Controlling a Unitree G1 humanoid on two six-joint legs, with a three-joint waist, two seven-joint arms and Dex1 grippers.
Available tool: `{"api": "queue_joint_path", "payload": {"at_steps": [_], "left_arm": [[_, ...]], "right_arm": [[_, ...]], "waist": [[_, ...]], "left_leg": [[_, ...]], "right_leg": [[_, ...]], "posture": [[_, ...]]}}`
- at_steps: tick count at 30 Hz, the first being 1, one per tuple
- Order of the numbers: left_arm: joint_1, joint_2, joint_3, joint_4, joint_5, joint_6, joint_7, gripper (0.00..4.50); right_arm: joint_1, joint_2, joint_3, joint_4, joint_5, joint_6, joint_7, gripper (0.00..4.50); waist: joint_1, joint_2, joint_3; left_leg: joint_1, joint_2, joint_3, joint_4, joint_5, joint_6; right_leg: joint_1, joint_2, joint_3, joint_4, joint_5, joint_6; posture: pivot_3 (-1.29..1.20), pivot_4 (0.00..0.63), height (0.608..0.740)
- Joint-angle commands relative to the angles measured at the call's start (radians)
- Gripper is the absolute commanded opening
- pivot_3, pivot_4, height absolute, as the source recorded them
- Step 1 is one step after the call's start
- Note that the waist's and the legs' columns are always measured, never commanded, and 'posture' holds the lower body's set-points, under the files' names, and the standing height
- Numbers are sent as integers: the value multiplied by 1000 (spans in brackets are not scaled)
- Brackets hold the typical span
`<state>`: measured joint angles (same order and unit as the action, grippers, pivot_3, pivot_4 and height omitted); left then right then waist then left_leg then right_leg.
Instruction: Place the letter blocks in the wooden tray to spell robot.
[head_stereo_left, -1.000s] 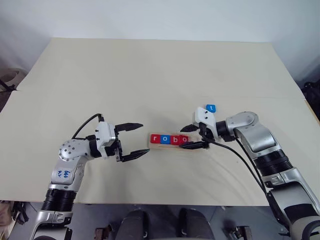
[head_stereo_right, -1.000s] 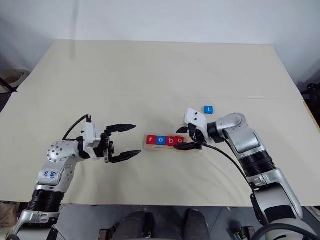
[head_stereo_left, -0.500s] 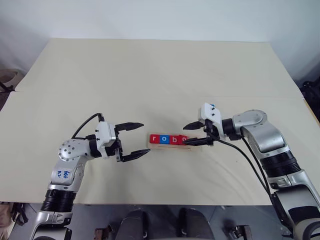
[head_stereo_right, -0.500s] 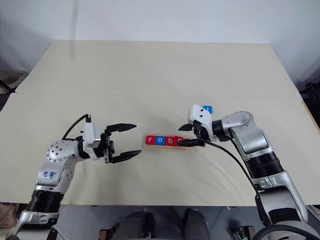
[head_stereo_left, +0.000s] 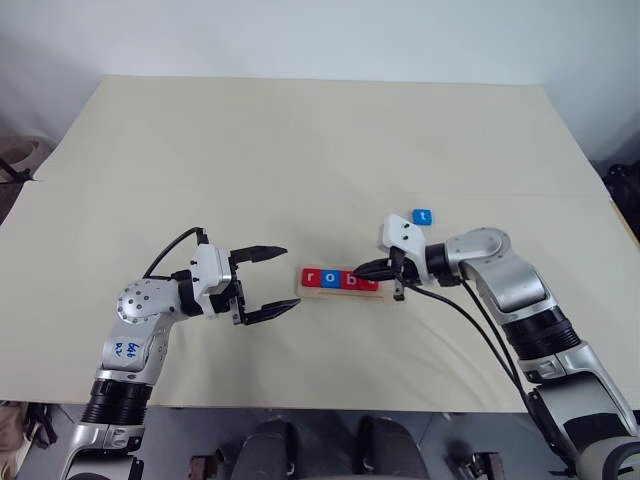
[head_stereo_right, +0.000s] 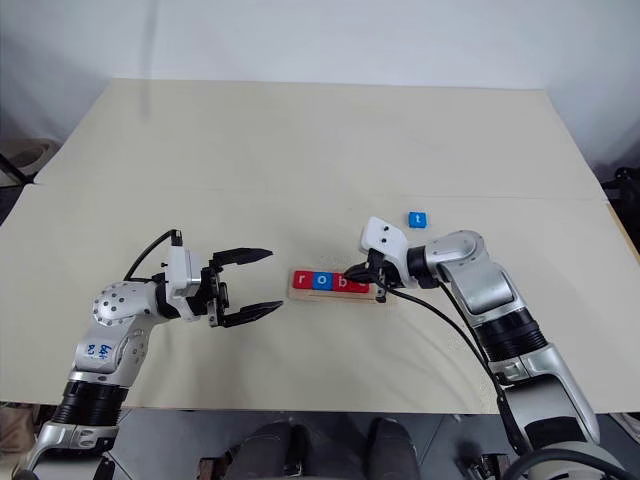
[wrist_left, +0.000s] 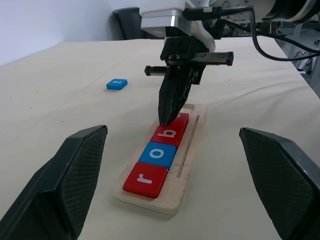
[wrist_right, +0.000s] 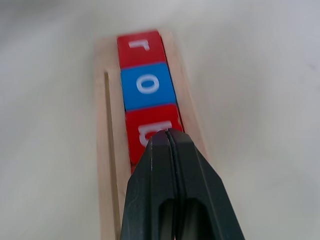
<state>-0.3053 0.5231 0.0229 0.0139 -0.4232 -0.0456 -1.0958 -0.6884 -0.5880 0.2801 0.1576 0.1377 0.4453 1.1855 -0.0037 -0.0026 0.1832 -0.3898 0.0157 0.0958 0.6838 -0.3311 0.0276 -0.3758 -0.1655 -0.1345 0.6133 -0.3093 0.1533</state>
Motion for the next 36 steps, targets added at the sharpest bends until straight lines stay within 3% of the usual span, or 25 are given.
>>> {"api": "queue_joint_path", "payload": {"at_steps": [1, 8, 18, 36], "left_arm": [[3, 4, 15, -18, -8, -14, -2, 4500], [-3, 1, 11, -15, -8, -12, -4, 4500], [-12, 7, 12, -15, -9, -3, -6, 4500], [-37, 1, 4, -11, -6, 4, -1, 4500]], "right_arm": [[6, -26, -23, -8, 10, -21, 19, 13], [30, -15, -87, -72, 94, -20, 36, 13], [97, -142, -113, -60, 53, -14, 5, 13], [78, -67, -76, -37, 33, -28, -21, 13]], "waist": [[0, 0, 0], [1, 0, 0], [0, 0, 0], [0, 0, 0]], "left_leg": [[0, 0, 0, 0, 0, 0], [0, 0, 0, 0, 0, 0], [0, 0, 0, 0, 0, 0], [0, 0, 0, 0, 0, 0]], "right_leg": [[0, 0, 0, 0, 0, 0], [0, 0, 0, 0, 0, 0], [0, 0, 0, 0, 0, 0], [0, 0, 0, 0, 0, 0]], "posture": [[0, 150, 740], [0, 150, 740], [0, 150, 740], [0, 150, 740]]}}
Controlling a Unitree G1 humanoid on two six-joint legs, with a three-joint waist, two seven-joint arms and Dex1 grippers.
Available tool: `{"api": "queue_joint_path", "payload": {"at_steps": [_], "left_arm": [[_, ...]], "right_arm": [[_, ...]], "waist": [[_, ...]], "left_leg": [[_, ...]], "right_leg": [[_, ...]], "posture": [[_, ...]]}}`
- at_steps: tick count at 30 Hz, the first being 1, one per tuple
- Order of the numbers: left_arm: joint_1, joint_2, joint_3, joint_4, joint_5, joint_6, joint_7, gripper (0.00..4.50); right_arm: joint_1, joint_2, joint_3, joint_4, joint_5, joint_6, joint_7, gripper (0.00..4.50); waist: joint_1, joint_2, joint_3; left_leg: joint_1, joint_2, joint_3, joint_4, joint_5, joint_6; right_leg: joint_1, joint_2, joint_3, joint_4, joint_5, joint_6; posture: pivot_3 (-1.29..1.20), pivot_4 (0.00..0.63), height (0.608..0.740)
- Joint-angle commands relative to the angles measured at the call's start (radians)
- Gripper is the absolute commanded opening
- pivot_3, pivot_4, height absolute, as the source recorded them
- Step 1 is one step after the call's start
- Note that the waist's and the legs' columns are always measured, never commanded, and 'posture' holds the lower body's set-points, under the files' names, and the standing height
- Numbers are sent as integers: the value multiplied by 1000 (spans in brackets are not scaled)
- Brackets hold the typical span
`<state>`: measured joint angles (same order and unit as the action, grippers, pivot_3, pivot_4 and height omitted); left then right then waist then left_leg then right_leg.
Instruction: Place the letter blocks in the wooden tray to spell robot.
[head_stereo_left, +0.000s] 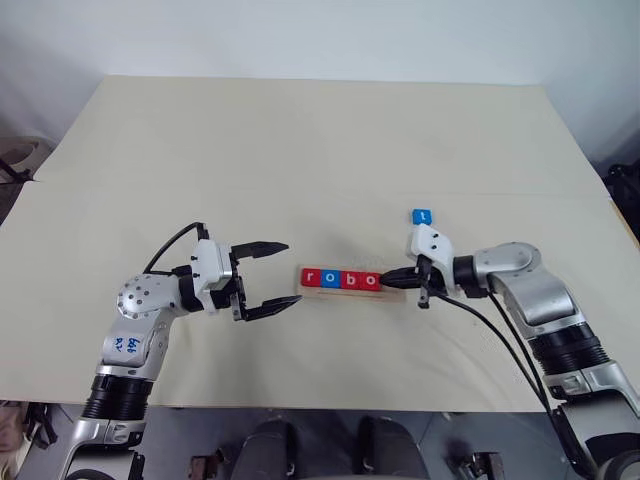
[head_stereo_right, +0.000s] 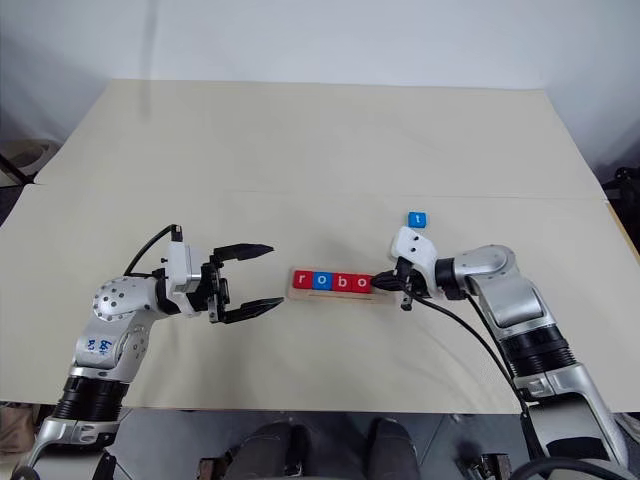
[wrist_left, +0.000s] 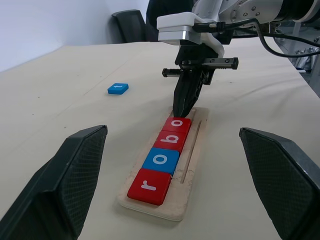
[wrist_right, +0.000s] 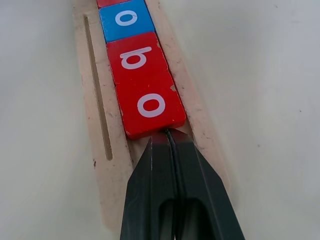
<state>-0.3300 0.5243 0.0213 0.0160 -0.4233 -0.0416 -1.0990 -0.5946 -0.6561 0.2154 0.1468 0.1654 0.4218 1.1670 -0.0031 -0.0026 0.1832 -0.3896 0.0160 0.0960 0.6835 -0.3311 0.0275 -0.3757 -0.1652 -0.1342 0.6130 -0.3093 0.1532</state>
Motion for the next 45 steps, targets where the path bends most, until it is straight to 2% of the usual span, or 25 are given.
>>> {"api": "queue_joint_path", "payload": {"at_steps": [1, 5, 8, 10, 12, 15, 19, 22, 23, 29, 32, 35, 40, 45], "left_arm": [[-12, -1, 6, -13, -6, 1, 3, 4500], [-12, -3, 4, -17, -7, 4, 4, 4500], [-9, -3, 4, -17, -8, 6, 1, 4500], [-12, -2, 4, -9, -8, 4, -4, 4500], [-17, -3, 4, 0, -8, 3, -8, 4500], [-21, -4, 6, 9, -8, 2, -12, 4500], [-20, -6, 11, 32, -10, -1, -16, 4500], [-23, -11, 18, 49, -9, -1, -9, 4500], [-27, -13, 20, 52, -11, -1, -7, 4500], [-38, -10, 17, 67, -11, -2, -21, 4500], [-41, -10, 18, 73, -9, -6, -25, 4500], [-37, -10, 17, 70, -8, -8, -27, 4500], [-32, -14, 13, 58, -8, -11, -25, 4500], [-34, -19, 4, 53, -6, -15, -27, 4500]], "right_arm": [[-15, 0, -15, -28, 7, -3, -4, 13], [9, -36, -56, -59, 21, -9, -7, 13], [57, -68, -137, -119, 73, 20, -21, 13], [134, -96, -222, -187, 131, 71, -33, 370], [224, -110, -306, -245, 178, 84, -48, 869], [330, -100, -400, -284, 209, 46, -87, 1877], [538, 2, -624, -340, 306, -105, -137, 3250], [599, 55, -693, -318, 318, -162, -199, 4264], [615, 72, -705, -305, 307, -198, -219, 4460], [663, 112, -700, -271, 273, -309, -282, 4460], [628, 111, -665, -265, 253, -309, -321, 4460], [556, 110, -612, -273, 233, -229, -401, 4460], [322, 114, -468, -235, 197, 59, -566, 4460], [59, 200, -367, -34, 97, 166, -752, 4460]], "waist": [[0, 0, 0], [1, 0, 0], [5, 0, 0], [9, 0, 0], [15, 0, 0], [20, 0, 0], [27, 0, 0], [27, 0, 0], [26, 0, 0], [24, 0, 0], [23, 0, 0], [15, 1, 0], [2, 1, 0], [-3, 1, 0]], "left_leg": [[0, 0, 0, 0, 0, 0], [0, 0, 0, 0, 0, 0], [0, 0, 0, 0, 0, 0], [-1, 0, -1, 0, 0, 0], [-1, 0, -1, 0, 0, 0], [-1, -1, 0, 0, 0, 0], [1, 0, 0, 0, 0, 0], [1, -1, 1, 0, 0, 0], [1, -1, 1, 0, 0, 0], [2, 0, 2, 0, 0, 0], [2, 0, 1, 0, 0, 0], [2, 0, 2, 0, 0, 0], [2, 0, 1, 0, 0, 0], [2, 0, 1, 0, 0, 0]], "right_leg": [[0, 0, 0, 0, 0, 0], [0, 0, 0, 0, 0, 0], [0, 0, 0, 0, 0, 0], [0, 0, -1, -1, 0, 0], [0, 0, -1, -1, 0, 0], [0, 0, -1, -1, 0, 0], [1, 0, 0, 0, 0, 0], [1, 0, 1, 0, 0, 0], [1, 0, 2, 0, 0, 0], [1, 0, 2, 1, 0, 0], [1, 0, 2, 1, 0, 0], [1, 0, 3, 1, 0, 0], [0, 0, 2, 3, 0, 0], [-1, 0, 2, 4, 0, -1]], "posture": [[0, 150, 740], [0, 150, 740], [0, 150, 740], [0, 150, 740], [0, 150, 740], [0, 150, 740], [0, 150, 740], [0, 150, 740], [0, 150, 740], [0, 150, 740], [0, 150, 740], [0, 150, 740], [0, 150, 740], [0, 150, 740]]}}
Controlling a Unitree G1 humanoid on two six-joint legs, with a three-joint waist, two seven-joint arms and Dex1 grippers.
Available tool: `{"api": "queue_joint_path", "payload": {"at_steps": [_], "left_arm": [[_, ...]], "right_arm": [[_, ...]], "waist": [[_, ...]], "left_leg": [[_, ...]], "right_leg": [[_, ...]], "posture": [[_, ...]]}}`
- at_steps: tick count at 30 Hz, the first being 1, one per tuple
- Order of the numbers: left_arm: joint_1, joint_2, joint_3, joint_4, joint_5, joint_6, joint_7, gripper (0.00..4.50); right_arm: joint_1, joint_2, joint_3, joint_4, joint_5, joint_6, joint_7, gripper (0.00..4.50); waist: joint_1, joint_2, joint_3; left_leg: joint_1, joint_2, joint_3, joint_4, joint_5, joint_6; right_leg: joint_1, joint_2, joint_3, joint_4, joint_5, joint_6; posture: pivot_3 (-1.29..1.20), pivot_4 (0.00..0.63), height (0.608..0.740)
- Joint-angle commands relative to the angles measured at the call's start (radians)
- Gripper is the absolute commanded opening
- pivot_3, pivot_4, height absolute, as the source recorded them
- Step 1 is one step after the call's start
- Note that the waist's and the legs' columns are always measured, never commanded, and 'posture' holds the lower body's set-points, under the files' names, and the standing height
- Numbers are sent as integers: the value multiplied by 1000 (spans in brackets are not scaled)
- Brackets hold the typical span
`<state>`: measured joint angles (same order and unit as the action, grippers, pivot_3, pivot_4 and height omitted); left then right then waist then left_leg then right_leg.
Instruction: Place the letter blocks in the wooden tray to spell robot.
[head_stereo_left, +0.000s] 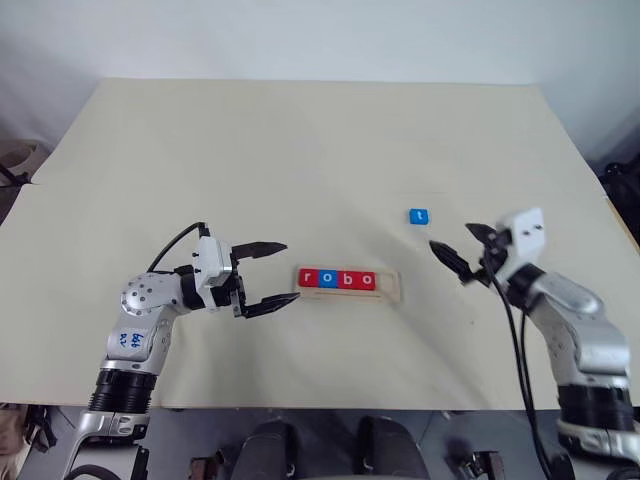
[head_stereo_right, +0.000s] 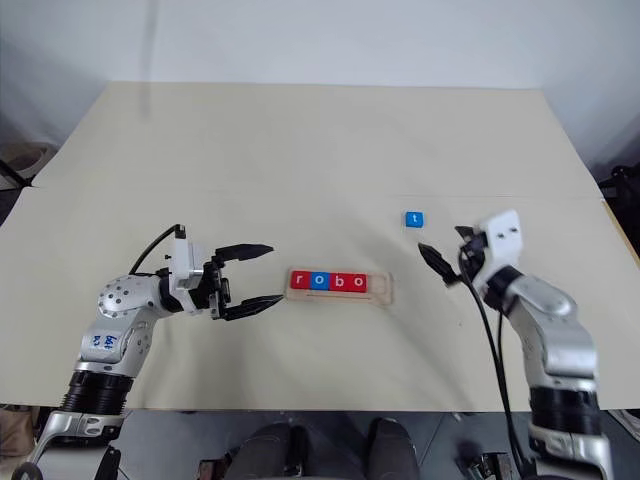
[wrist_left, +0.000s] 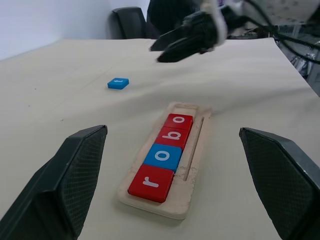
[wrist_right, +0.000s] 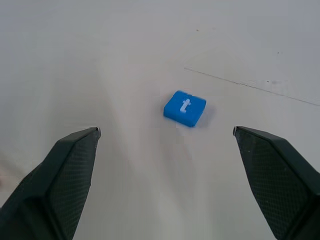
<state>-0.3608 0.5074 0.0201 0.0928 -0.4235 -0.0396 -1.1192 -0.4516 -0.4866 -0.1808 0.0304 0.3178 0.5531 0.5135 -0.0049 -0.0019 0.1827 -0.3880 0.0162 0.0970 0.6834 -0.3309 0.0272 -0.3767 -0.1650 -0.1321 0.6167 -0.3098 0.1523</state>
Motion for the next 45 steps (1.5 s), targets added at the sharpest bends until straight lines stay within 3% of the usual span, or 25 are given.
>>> {"api": "queue_joint_path", "payload": {"at_steps": [1, 5, 10, 13, 19, 25, 33, 40, 45], "left_arm": [[-4, -4, 5, -25, -5, -17, -5, 4500], [6, -6, 9, -43, -5, -19, 6, 4500], [31, 2, 23, -65, -7, -21, 21, 4500], [47, 5, 28, -77, -8, -21, 28, 4500], [51, 1, 26, -77, -6, -23, 31, 4500], [40, -3, 19, -62, -7, -25, 21, 4500], [10, -10, -2, -16, -10, -21, -26, 4500], [-2, -19, -7, 1, -10, -14, -50, 4500], [-9, -20, -5, 6, -8, -12, -53, 4500]], "right_arm": [[-118, 44, 34, 121, -70, 39, -128, 4460], [-263, 112, 51, 320, -136, 28, -259, 4460], [-308, 156, 55, 380, -162, 32, -317, 4460], [-301, 175, 57, 370, -159, 38, -327, 3817], [-282, 178, 52, 298, -148, 65, -321, 1798], [-232, 151, 37, 100, -124, 190, -310, 1798], [63, 64, -44, -442, -38, 544, -296, 1798], [247, 149, -129, -639, -6, 678, -345, 1798], [276, 207, -125, -656, 7, 665, -352, 1798]], "waist": [[-2, 0, 0], [2, 0, 0], [-2, 0, 0], [-4, 0, 0], [-6, 0, 0], [-12, 0, 0], [3, 0, 0], [2, 1, 0], [1, 1, 0]], "left_leg": [[0, 0, 0, 0, 0, 0], [-1, -1, -1, 0, 0, 0], [-2, -1, -2, -1, 0, 0], [-1, -1, -1, -1, 0, 0], [-1, 0, -1, -1, 0, 0], [-1, 0, -1, -1, 0, 0], [-2, -1, -2, -1, 0, 0], [-2, 0, -1, -1, 0, 0], [-2, 0, -1, -2, 0, 0]], "right_leg": [[0, 0, 0, 0, 0, 0], [0, -1, -1, 1, 0, 0], [-1, -1, -2, 1, 0, 0], [-1, -1, -1, 1, 0, 0], [-1, -1, -1, 1, 0, 0], [-1, -1, -1, 1, 0, 0], [-1, -1, -1, 0, 0, 0], [-1, 0, -1, 0, 0, 0], [-2, 0, 0, 0, 0, 0]], "posture": [[0, 150, 740], [0, 150, 740], [0, 150, 740], [0, 150, 740], [0, 150, 740], [0, 150, 740], [0, 150, 740], [0, 150, 740], [0, 150, 740]]}}
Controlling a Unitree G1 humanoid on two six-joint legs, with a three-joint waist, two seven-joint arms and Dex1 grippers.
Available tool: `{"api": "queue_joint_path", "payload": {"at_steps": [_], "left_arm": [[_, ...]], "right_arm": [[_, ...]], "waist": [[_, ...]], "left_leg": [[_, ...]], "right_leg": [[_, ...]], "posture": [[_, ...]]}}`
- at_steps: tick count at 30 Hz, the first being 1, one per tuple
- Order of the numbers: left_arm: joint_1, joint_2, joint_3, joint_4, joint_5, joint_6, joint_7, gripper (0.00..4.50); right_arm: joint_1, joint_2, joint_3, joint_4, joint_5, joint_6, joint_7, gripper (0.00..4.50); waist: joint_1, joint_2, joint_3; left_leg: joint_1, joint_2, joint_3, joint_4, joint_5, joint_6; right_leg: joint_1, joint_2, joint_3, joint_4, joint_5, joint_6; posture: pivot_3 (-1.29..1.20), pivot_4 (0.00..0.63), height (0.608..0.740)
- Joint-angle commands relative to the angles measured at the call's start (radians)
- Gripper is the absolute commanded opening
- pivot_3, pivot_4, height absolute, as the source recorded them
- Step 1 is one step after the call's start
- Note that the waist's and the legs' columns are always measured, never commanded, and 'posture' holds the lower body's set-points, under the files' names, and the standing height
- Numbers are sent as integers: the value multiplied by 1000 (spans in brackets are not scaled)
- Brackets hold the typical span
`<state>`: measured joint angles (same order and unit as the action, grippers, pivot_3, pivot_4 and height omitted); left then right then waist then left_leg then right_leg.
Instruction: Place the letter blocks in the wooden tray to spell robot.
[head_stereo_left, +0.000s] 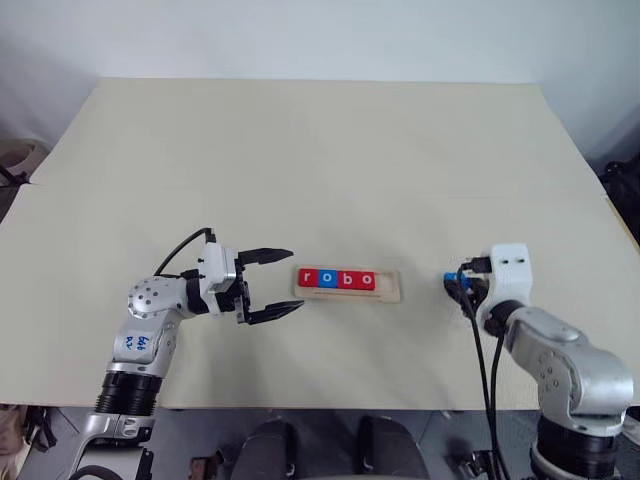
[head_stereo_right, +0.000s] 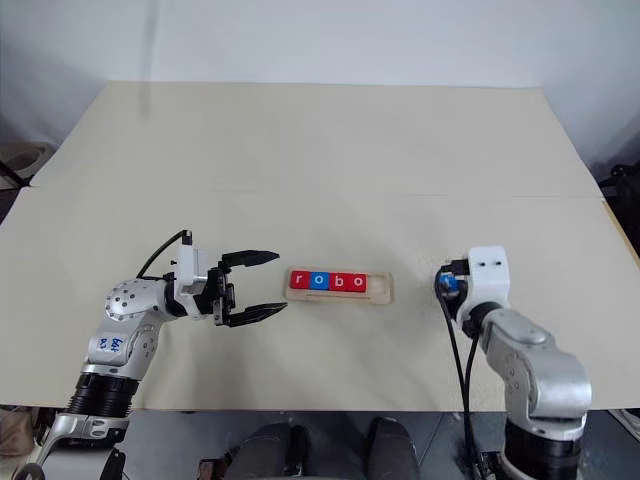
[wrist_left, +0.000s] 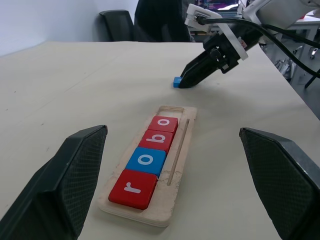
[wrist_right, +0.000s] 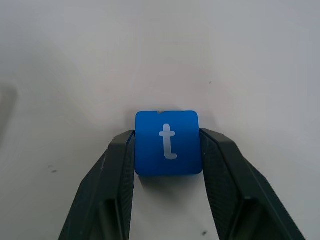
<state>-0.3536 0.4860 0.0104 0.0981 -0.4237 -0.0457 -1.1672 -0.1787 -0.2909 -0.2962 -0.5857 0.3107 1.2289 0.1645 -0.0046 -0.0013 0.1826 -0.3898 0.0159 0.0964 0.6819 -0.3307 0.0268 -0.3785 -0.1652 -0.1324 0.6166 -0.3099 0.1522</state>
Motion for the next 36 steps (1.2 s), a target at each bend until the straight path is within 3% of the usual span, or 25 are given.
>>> {"api": "queue_joint_path", "payload": {"at_steps": [1, 5, 9, 13, 18, 27, 36], "left_arm": [[-19, 1, 5, 2, -7, -6, -6, 4500], [-20, 5, 14, 3, -5, -10, -2, 4500], [-9, 13, 24, -1, -4, -16, 2, 4500], [0, 16, 34, -3, -1, -24, 9, 4500], [9, 21, 33, -14, -3, -25, 10, 4500], [29, 38, 29, -58, -11, -9, 9, 4500], [66, 54, 41, -119, -16, 15, 37, 4500]], "right_arm": [[-1, 3, -4, -27, 17, -30, 10, 2031], [-34, -100, -6, 44, 45, -108, 123, 3150], [-32, -324, 27, 144, 93, -225, 380, 4476], [-14, -539, 89, 275, 94, -515, 729, 4476], [-66, -665, 188, 550, 12, -903, 1034, 4476], [-432, -617, 379, 1202, -196, -1395, 1233, 4476], [-567, -538, 439, 1417, -254, -1468, 1333, 4476]], "waist": [[1, 0, 0], [2, 0, 0], [3, 0, 0], [3, 0, 0], [3, -1, 1], [-1, -1, 1], [0, -1, 1]], "left_leg": [[0, 0, 0, 0, 0, 0], [0, -1, 0, 0, 0, 0], [0, -1, -1, 0, 0, 1], [0, -1, 0, -1, 0, 1], [0, -1, 0, 0, 0, 1], [1, 0, 0, 1, 0, 1], [1, 0, -1, 2, 0, 1]], "right_leg": [[0, 0, 0, 0, 0, 0], [0, 0, 0, 0, 0, 0], [1, 0, 0, -2, 0, 0], [2, 0, -1, -4, 0, 0], [3, 0, -1, -5, 0, 1], [3, 0, -1, -4, 1, 1], [4, 0, -2, -4, 1, 1]], "posture": [[0, 150, 740], [0, 150, 740], [0, 150, 740], [0, 150, 740], [0, 150, 740], [0, 150, 740], [0, 150, 740]]}}
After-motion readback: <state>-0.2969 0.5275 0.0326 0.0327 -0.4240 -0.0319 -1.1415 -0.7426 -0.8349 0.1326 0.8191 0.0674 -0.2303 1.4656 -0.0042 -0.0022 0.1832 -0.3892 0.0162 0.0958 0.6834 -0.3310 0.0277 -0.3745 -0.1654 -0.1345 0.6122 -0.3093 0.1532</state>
